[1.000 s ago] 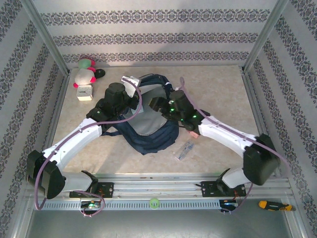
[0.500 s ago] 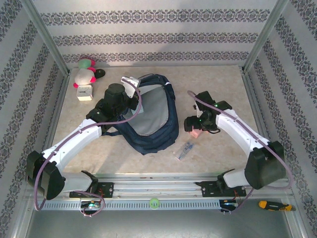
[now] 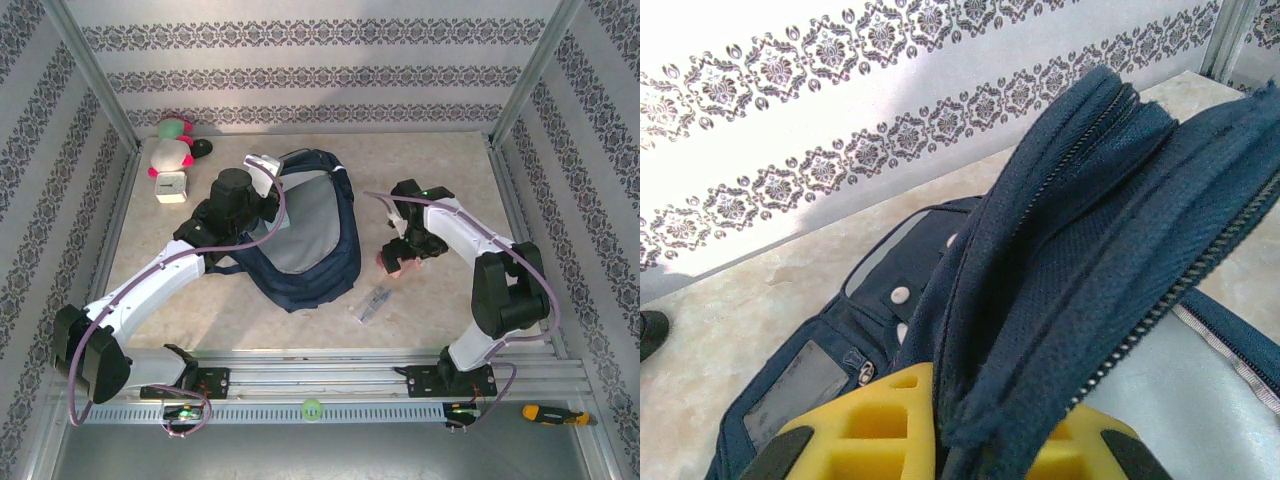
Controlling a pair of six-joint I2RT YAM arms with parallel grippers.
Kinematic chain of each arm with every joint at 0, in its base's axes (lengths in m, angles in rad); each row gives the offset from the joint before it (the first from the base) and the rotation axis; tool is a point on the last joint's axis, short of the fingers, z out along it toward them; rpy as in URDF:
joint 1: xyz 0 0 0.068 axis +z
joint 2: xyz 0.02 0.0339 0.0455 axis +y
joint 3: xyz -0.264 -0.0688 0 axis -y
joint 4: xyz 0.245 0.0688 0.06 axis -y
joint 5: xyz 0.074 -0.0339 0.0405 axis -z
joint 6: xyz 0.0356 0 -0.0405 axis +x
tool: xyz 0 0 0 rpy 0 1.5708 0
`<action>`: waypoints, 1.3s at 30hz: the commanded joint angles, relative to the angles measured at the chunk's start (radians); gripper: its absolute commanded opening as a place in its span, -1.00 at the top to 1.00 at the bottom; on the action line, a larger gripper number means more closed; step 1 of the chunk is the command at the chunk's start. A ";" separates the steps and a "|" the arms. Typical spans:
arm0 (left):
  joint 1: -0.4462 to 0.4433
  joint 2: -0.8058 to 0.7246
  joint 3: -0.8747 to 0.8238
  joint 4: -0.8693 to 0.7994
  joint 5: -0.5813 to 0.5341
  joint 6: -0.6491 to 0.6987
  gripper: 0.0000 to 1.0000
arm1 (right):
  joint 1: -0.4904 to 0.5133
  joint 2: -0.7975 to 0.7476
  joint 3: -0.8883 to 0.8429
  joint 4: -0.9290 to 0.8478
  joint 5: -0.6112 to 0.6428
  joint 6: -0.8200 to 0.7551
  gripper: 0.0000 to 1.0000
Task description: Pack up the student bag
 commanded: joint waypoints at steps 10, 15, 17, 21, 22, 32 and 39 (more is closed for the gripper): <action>-0.011 -0.056 0.022 0.126 -0.023 -0.001 0.98 | -0.058 0.002 0.058 0.056 -0.173 -0.112 -0.96; -0.011 -0.051 0.015 0.132 -0.022 -0.005 0.98 | -0.033 0.000 0.027 0.052 -0.137 -0.181 -0.97; -0.011 -0.047 0.016 0.133 -0.016 -0.011 0.99 | -0.031 0.022 0.031 0.048 -0.124 -0.185 -0.96; -0.012 -0.043 0.018 0.140 -0.014 -0.016 0.98 | -0.036 0.081 0.045 0.039 -0.143 -0.195 -0.96; -0.011 -0.045 0.019 0.138 -0.014 -0.015 0.98 | -0.037 0.095 0.054 0.027 -0.161 -0.199 -0.97; -0.011 -0.061 0.016 0.125 -0.025 -0.007 0.98 | -0.081 0.158 0.097 0.046 -0.118 -0.121 -0.94; -0.011 -0.062 0.014 0.129 -0.022 -0.015 0.98 | -0.150 0.077 0.118 0.065 -0.137 -0.017 -0.95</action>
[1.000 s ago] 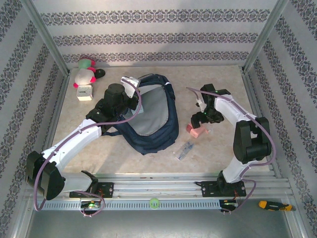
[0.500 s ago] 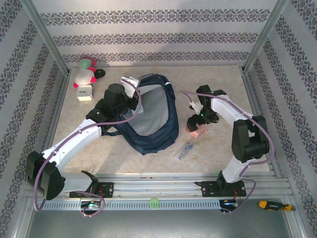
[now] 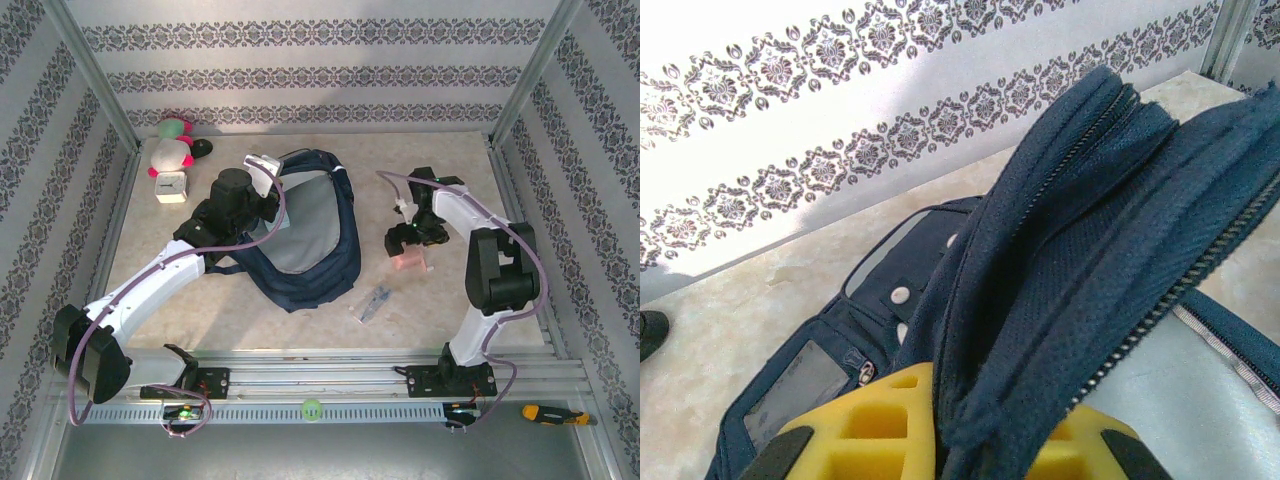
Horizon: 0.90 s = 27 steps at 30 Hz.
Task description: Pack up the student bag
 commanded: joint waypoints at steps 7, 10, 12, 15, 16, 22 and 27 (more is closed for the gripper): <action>-0.011 -0.067 0.006 0.140 -0.019 -0.022 0.98 | -0.016 -0.082 -0.010 -0.054 -0.035 0.135 -0.96; -0.011 -0.069 0.006 0.140 -0.014 -0.025 0.98 | -0.016 -0.059 -0.034 -0.043 -0.038 0.160 -0.95; -0.011 -0.070 0.008 0.138 -0.010 -0.027 0.99 | -0.016 -0.038 -0.041 -0.039 -0.036 0.165 -0.92; -0.011 -0.064 0.007 0.137 -0.007 -0.027 0.98 | -0.013 -0.007 -0.049 -0.027 -0.030 0.170 -0.89; -0.012 -0.064 0.008 0.133 -0.006 -0.027 0.98 | -0.013 0.001 -0.050 -0.023 -0.028 0.173 -0.88; -0.012 -0.069 0.006 0.140 -0.009 -0.026 0.99 | -0.014 0.045 -0.051 0.014 -0.043 0.168 -0.82; -0.011 -0.074 0.002 0.137 -0.015 -0.023 0.99 | -0.017 0.071 -0.037 0.027 -0.059 0.165 -0.77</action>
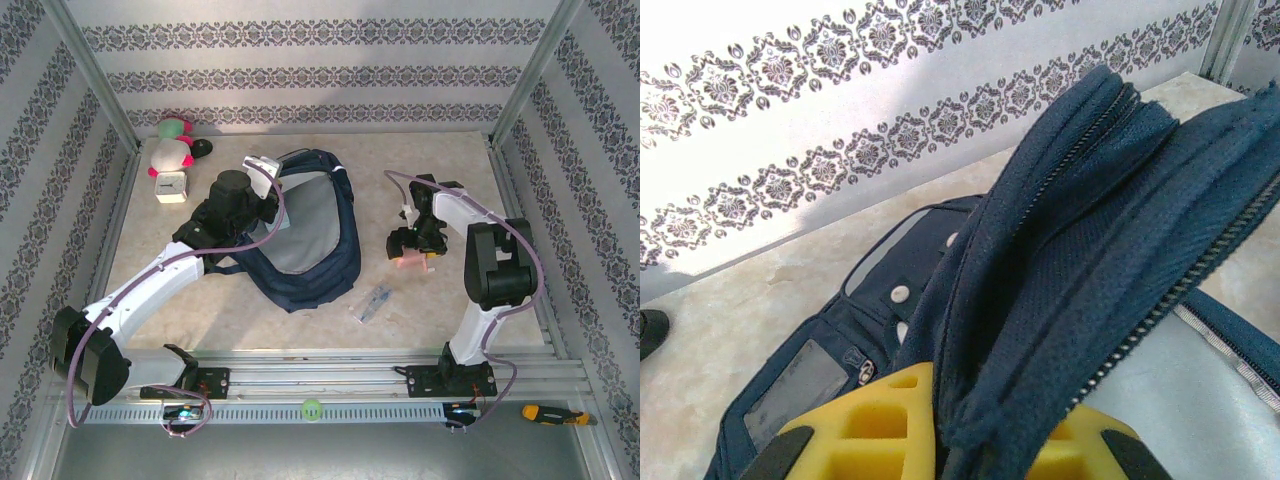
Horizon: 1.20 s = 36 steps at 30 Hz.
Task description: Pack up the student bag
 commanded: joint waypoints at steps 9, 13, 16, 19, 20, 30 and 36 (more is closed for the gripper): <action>-0.012 -0.068 0.015 0.124 -0.019 -0.018 0.99 | -0.002 0.005 0.012 -0.003 -0.008 0.022 -0.65; -0.011 -0.067 0.022 0.126 -0.016 -0.021 0.99 | 0.005 -0.152 0.021 -0.046 -0.042 0.072 -0.57; -0.012 -0.061 0.027 0.128 -0.009 -0.024 0.99 | 0.035 -0.272 0.040 -0.064 -0.079 0.124 -0.57; -0.011 -0.056 0.034 0.137 0.001 -0.036 0.99 | 0.084 -0.381 0.055 -0.050 -0.153 0.197 -0.56; -0.011 -0.054 0.036 0.140 0.006 -0.041 0.99 | 0.101 -0.411 0.056 -0.036 -0.172 0.234 -0.56; -0.012 -0.030 0.057 0.160 0.037 -0.062 0.99 | 0.401 -0.524 -0.149 0.645 -0.365 0.803 -0.52; -0.012 -0.036 0.069 0.163 0.053 -0.067 0.99 | 0.487 -0.400 -0.157 0.828 -0.345 0.938 -0.54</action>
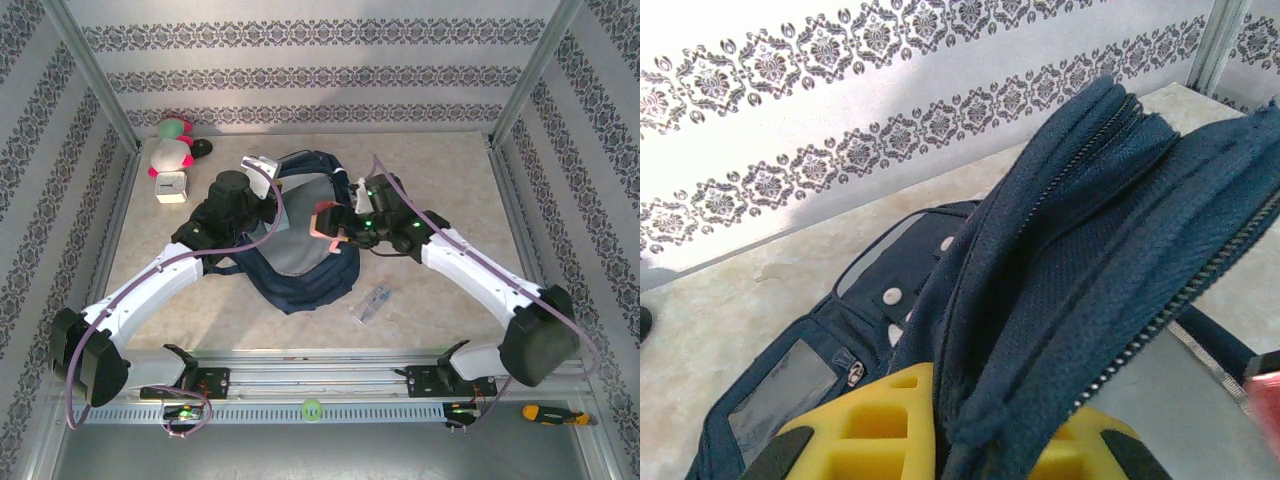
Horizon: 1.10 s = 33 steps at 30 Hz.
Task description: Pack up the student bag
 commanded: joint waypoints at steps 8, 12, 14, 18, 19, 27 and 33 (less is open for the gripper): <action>-0.012 -0.071 0.080 0.160 0.052 -0.042 0.99 | 0.024 0.187 -0.054 0.408 0.067 0.309 -0.62; -0.011 -0.081 0.074 0.165 0.062 -0.044 0.99 | 0.020 0.259 -0.044 0.480 0.134 0.351 -0.65; -0.012 -0.082 0.073 0.164 0.064 -0.044 0.99 | 0.018 0.288 -0.024 0.496 0.166 0.361 -0.68; -0.011 -0.081 0.073 0.165 0.066 -0.044 0.99 | 0.009 0.346 0.026 0.515 0.209 0.370 -0.73; -0.012 -0.082 0.075 0.165 0.069 -0.044 0.99 | 0.006 0.357 0.033 0.519 0.224 0.375 -0.78; -0.011 -0.082 0.072 0.162 0.064 -0.042 0.99 | 0.000 0.340 -0.002 0.570 0.228 0.410 -0.86; -0.011 -0.081 0.063 0.165 0.062 -0.039 0.98 | 0.093 0.216 -0.152 0.561 0.278 0.426 -0.55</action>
